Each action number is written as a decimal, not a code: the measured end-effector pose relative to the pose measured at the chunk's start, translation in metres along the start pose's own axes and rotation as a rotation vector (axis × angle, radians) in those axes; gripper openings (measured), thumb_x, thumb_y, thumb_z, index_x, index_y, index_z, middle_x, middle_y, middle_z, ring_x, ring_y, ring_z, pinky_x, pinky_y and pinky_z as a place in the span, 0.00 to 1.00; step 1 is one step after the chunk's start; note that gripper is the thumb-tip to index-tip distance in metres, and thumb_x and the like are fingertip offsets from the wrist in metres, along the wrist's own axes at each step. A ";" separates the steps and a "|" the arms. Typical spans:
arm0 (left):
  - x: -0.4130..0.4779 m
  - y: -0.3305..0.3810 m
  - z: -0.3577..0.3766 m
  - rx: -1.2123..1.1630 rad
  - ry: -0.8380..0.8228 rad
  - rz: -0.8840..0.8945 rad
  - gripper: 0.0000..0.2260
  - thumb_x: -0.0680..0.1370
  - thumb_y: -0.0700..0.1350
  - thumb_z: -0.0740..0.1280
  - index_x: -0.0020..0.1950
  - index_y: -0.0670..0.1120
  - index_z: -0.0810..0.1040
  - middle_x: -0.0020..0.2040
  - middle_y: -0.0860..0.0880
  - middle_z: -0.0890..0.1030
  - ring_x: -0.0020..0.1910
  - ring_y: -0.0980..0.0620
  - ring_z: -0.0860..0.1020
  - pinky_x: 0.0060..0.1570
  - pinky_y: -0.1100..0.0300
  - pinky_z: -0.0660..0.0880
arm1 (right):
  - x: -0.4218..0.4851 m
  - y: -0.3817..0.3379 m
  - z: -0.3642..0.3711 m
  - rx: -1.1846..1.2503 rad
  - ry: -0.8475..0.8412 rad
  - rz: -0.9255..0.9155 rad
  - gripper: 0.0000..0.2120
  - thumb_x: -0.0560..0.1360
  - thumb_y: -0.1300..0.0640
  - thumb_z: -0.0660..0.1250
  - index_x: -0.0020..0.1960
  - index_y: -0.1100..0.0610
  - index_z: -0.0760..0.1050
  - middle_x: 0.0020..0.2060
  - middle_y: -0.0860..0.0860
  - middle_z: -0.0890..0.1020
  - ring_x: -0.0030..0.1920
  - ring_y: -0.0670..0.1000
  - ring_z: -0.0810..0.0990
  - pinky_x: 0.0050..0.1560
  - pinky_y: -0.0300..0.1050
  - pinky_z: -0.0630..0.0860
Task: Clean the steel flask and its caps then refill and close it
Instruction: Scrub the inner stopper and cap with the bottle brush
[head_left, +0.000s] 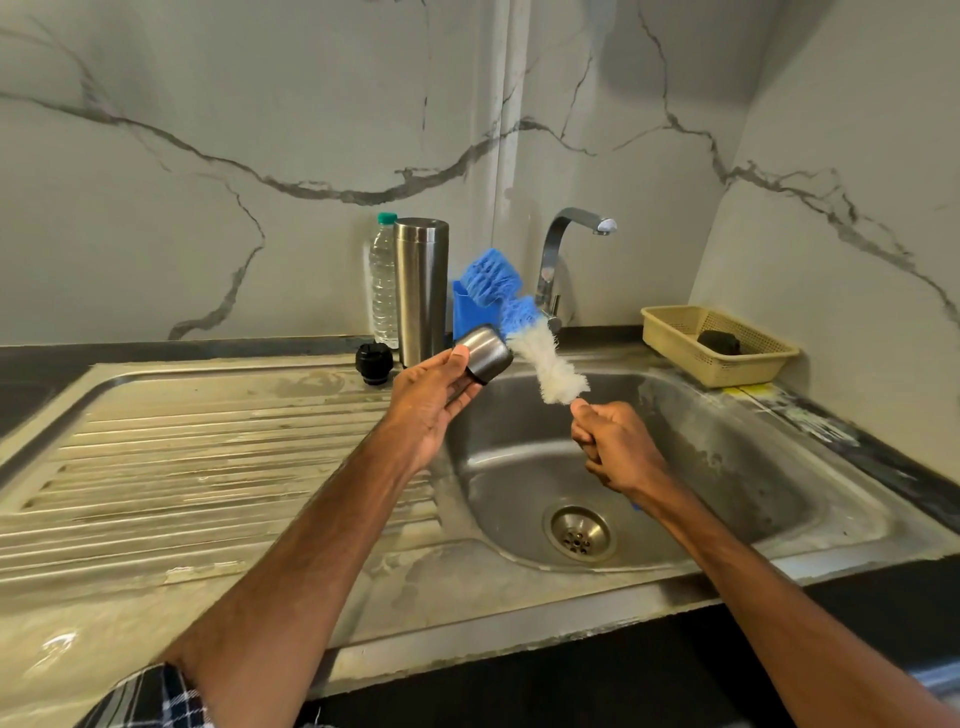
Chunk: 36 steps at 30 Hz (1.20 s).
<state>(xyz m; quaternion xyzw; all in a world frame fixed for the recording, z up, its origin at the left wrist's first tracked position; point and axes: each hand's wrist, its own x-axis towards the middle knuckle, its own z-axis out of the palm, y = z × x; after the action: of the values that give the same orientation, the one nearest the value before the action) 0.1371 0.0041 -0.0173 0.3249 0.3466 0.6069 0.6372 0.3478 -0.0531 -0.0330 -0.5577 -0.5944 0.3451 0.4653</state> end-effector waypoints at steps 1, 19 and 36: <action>0.000 0.000 0.001 -0.003 -0.018 0.000 0.11 0.79 0.40 0.70 0.61 0.39 0.80 0.55 0.41 0.85 0.55 0.46 0.84 0.54 0.58 0.81 | -0.001 -0.001 0.000 0.030 -0.009 -0.001 0.23 0.86 0.53 0.56 0.32 0.57 0.64 0.24 0.51 0.61 0.20 0.45 0.56 0.21 0.34 0.53; 0.002 -0.001 -0.001 0.028 -0.028 0.039 0.06 0.80 0.39 0.70 0.56 0.42 0.81 0.56 0.42 0.84 0.55 0.49 0.83 0.52 0.60 0.80 | 0.000 0.006 0.001 -0.040 -0.029 -0.021 0.23 0.85 0.52 0.55 0.32 0.55 0.64 0.24 0.50 0.62 0.20 0.44 0.56 0.22 0.35 0.53; 0.016 0.001 -0.016 -0.209 0.194 -0.015 0.14 0.79 0.39 0.70 0.65 0.39 0.78 0.56 0.40 0.84 0.52 0.48 0.84 0.49 0.58 0.81 | 0.008 0.033 -0.019 -0.240 -0.078 -0.087 0.25 0.85 0.47 0.56 0.29 0.51 0.66 0.24 0.48 0.65 0.24 0.47 0.60 0.28 0.42 0.58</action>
<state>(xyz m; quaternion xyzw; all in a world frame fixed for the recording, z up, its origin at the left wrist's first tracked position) 0.1232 0.0204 -0.0259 0.1939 0.3441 0.6633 0.6356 0.3769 -0.0426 -0.0559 -0.5695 -0.6725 0.2723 0.3863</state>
